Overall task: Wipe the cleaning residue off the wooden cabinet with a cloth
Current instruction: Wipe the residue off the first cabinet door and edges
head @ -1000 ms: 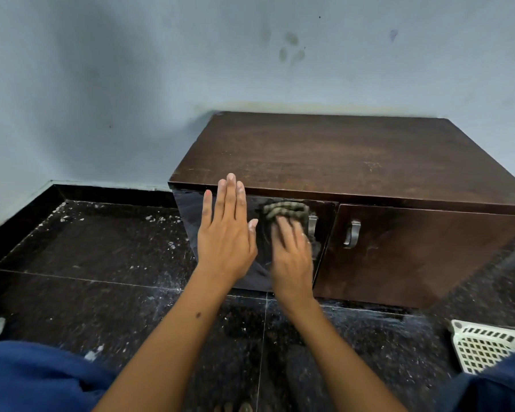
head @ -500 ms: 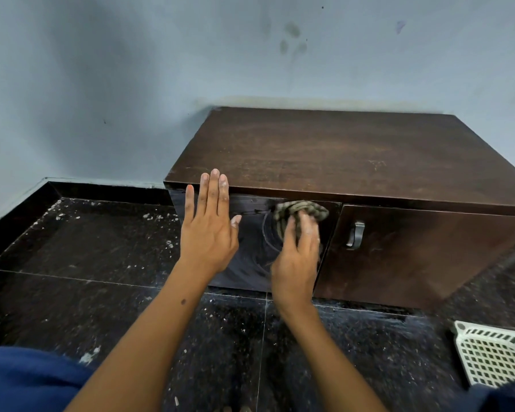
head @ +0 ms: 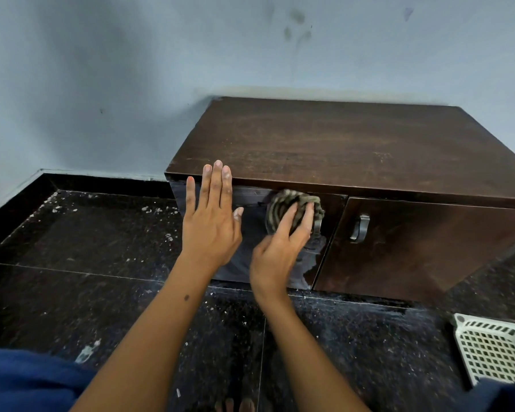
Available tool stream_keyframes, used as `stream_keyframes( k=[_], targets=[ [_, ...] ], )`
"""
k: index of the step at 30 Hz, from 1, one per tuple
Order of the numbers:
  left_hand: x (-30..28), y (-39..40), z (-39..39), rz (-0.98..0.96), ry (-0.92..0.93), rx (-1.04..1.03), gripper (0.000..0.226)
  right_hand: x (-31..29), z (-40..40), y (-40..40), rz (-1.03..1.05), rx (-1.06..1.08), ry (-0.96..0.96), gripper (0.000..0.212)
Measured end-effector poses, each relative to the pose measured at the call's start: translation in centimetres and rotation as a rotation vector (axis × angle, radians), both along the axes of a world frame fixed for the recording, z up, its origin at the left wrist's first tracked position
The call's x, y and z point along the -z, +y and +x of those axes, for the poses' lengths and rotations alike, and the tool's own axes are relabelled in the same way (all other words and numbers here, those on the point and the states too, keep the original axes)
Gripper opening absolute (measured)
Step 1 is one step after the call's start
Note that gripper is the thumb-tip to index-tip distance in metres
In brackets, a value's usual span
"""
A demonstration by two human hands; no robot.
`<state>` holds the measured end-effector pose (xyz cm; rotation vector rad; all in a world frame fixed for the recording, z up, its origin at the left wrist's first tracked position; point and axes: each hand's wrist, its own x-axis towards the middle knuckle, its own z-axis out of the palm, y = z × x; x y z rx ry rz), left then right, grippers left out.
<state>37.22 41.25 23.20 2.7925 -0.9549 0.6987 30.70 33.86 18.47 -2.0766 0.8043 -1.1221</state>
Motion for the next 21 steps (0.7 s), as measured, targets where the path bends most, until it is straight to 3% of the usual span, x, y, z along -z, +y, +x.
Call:
stream_keyframes(
  k=[3, 7, 10, 16, 19, 21],
  targets=[
    [0.1, 0.2, 0.0, 0.013, -0.010, 0.005, 0.066, -0.5, 1.3, 0.8, 0.020, -0.001, -0.047, 0.063],
    [0.4, 0.2, -0.1, -0.005, 0.005, -0.001, 0.066, 2.7, -0.5, -0.1, -0.066, -0.112, 0.096, 0.058],
    [0.5, -0.1, -0.3, -0.021, -0.004, -0.017, 0.067, 4.6, -2.5, -0.5, 0.049, -0.204, 0.198, 0.059],
    [1.3, -0.3, -1.5, 0.027, -0.041, 0.042, 0.066, -1.0, -0.1, 0.5, 0.703, -0.128, -0.098, 0.059],
    [1.9, -0.3, -2.4, 0.092, -0.065, 0.091, 0.064, -2.1, -0.1, 0.4, 0.550, -0.162, -0.243, 0.060],
    [2.3, -0.2, -2.8, 0.131, -0.060, 0.115, 0.063, -1.1, -0.6, 0.3, 0.509, -0.192, -0.214, 0.061]
  ],
)
